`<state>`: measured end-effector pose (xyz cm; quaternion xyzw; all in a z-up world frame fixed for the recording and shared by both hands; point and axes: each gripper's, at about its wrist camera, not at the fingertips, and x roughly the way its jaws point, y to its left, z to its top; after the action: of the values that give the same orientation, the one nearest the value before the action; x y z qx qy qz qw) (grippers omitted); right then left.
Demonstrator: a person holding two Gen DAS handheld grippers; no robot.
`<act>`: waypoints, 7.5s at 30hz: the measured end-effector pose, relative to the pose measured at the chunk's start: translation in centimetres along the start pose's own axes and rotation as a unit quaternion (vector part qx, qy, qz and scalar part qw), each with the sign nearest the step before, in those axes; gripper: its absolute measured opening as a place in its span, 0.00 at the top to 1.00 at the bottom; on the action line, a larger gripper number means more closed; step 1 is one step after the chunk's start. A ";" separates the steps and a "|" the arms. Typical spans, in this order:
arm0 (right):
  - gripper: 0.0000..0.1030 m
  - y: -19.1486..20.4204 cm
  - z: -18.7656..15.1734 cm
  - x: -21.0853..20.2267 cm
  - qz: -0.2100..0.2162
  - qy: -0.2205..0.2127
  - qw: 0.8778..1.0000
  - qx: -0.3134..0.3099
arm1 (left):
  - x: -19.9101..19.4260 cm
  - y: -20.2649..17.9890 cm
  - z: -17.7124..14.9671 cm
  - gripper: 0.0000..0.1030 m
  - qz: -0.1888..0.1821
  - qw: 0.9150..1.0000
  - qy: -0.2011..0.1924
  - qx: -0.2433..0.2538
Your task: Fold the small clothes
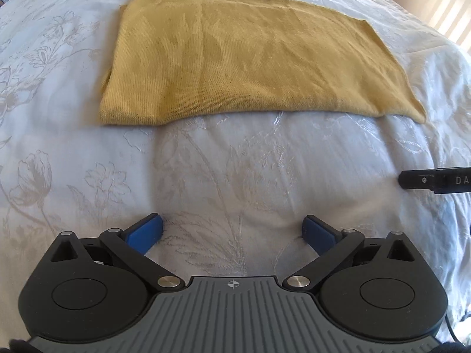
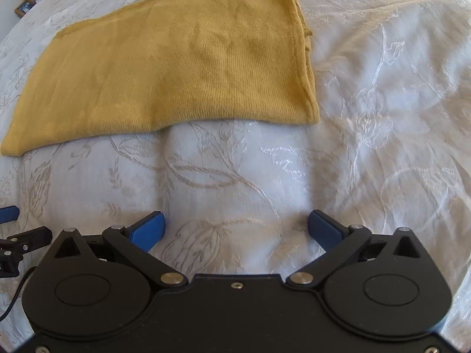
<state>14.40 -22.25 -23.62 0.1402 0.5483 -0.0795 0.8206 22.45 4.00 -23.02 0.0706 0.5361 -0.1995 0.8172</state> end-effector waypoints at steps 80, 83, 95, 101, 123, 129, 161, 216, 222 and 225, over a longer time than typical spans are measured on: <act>0.31 -13.4 17.1 7.4 0.337 -0.003 0.936 0.105 | 12.2 -6.4 27.3 0.11 0.181 0.976 0.091 -0.078; 0.31 -13.4 17.2 7.4 0.336 -0.002 0.936 0.103 | 10.8 -6.3 26.8 0.16 0.172 0.979 0.081 -0.079; 0.55 -13.2 17.6 7.2 0.311 0.024 0.942 0.121 | -0.7 -6.7 16.0 0.19 0.157 0.979 0.023 -0.124; 0.74 -11.5 18.3 4.8 0.297 0.004 0.949 0.101 | -3.5 -5.6 13.3 0.19 0.157 0.983 0.008 -0.092; 0.76 12.4 18.6 -0.5 0.289 -0.011 0.957 0.016 | -6.5 10.4 8.9 0.19 0.087 0.989 -0.018 -0.114; 0.77 17.7 17.8 1.2 0.272 0.010 0.962 -0.021 | -6.9 14.1 7.7 0.19 0.090 0.987 -0.010 -0.130; 0.50 12.8 15.1 0.6 0.166 -0.033 0.986 0.012 | -4.6 12.9 15.4 0.19 0.033 0.997 -0.033 -0.054; 0.44 21.0 9.3 -1.5 0.225 -0.035 0.943 -0.245 | 1.4 15.3 18.9 0.19 0.052 0.994 -0.008 -0.094; 0.47 25.8 6.1 -0.7 0.160 -0.060 0.904 -0.393 | 0.8 14.8 18.7 0.19 0.037 0.995 -0.005 -0.096; 0.90 26.1 5.8 -0.5 0.134 -0.067 0.897 -0.416 | 0.3 14.6 18.5 0.19 0.015 0.995 0.002 -0.102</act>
<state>26.70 0.65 -17.37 -0.1478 0.4508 0.2578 0.8417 44.11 11.15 -17.06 -0.0045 0.5540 -0.1319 0.8220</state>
